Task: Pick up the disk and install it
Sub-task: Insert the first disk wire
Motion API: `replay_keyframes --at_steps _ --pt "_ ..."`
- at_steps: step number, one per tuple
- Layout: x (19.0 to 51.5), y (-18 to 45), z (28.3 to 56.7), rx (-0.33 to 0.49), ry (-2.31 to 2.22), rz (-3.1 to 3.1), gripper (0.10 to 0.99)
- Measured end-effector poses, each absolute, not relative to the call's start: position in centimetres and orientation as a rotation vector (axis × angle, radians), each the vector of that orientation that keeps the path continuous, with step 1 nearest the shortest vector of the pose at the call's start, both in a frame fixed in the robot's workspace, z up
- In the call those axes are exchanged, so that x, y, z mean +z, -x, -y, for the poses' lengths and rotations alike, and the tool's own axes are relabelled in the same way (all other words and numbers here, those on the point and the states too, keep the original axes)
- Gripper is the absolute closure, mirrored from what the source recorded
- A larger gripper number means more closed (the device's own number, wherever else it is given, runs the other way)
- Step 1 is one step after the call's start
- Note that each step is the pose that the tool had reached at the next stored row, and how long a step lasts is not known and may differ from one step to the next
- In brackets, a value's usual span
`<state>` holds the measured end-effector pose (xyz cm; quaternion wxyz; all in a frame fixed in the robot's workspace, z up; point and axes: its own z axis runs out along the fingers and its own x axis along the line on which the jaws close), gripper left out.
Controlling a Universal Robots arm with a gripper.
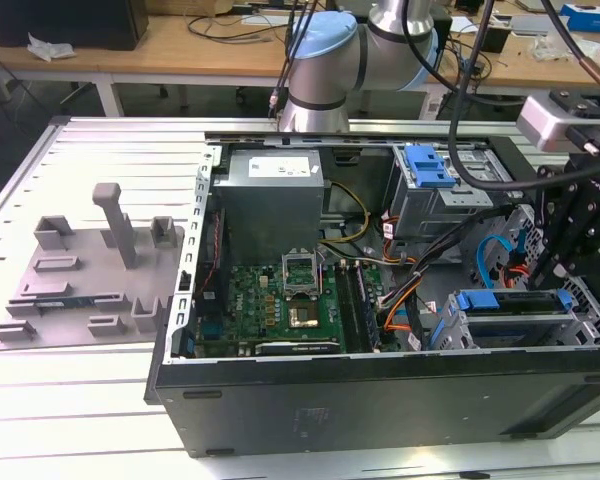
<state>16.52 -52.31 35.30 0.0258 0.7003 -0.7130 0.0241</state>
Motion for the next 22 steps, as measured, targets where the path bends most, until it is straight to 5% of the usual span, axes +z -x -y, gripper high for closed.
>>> replay_keyframes --at_steps 22 --pt "34.91 -16.58 52.38 0.075 -2.164 2.204 0.918"
